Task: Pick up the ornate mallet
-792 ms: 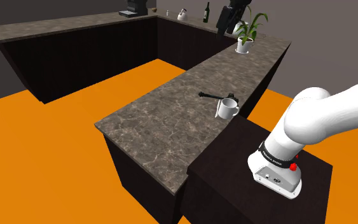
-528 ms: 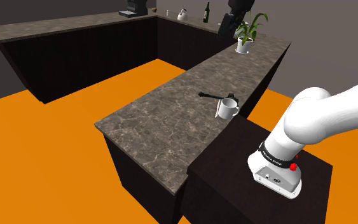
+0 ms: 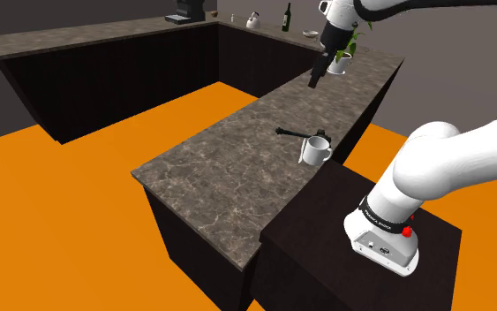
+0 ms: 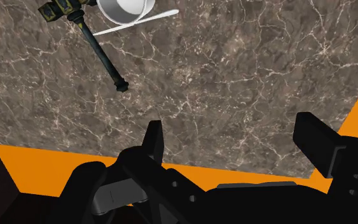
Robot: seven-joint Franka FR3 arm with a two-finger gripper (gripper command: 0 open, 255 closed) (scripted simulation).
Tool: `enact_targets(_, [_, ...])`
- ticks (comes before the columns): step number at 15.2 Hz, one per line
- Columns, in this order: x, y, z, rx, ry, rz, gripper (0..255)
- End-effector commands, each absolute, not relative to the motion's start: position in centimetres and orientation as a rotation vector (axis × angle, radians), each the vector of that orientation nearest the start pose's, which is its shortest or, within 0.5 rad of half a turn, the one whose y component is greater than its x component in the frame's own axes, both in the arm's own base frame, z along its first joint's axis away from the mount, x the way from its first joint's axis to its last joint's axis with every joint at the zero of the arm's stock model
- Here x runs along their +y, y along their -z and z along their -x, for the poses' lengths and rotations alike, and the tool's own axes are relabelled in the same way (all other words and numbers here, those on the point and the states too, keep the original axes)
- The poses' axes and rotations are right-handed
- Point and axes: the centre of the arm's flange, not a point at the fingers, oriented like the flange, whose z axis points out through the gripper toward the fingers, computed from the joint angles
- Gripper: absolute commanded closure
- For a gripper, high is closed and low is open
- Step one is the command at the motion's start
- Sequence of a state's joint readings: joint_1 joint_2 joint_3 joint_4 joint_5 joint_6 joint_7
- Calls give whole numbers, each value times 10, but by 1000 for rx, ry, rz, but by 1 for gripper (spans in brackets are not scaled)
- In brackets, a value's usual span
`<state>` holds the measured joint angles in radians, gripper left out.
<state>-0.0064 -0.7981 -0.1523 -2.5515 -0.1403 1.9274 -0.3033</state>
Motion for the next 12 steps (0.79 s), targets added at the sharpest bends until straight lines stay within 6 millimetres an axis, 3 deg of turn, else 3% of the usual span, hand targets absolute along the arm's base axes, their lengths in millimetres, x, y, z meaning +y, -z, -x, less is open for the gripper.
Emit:
enact_targets(1, [-86,-510,-330,-385,255,3169,0])
enact_targets(12, [-180,-399,-344,-568,233,3135,0])
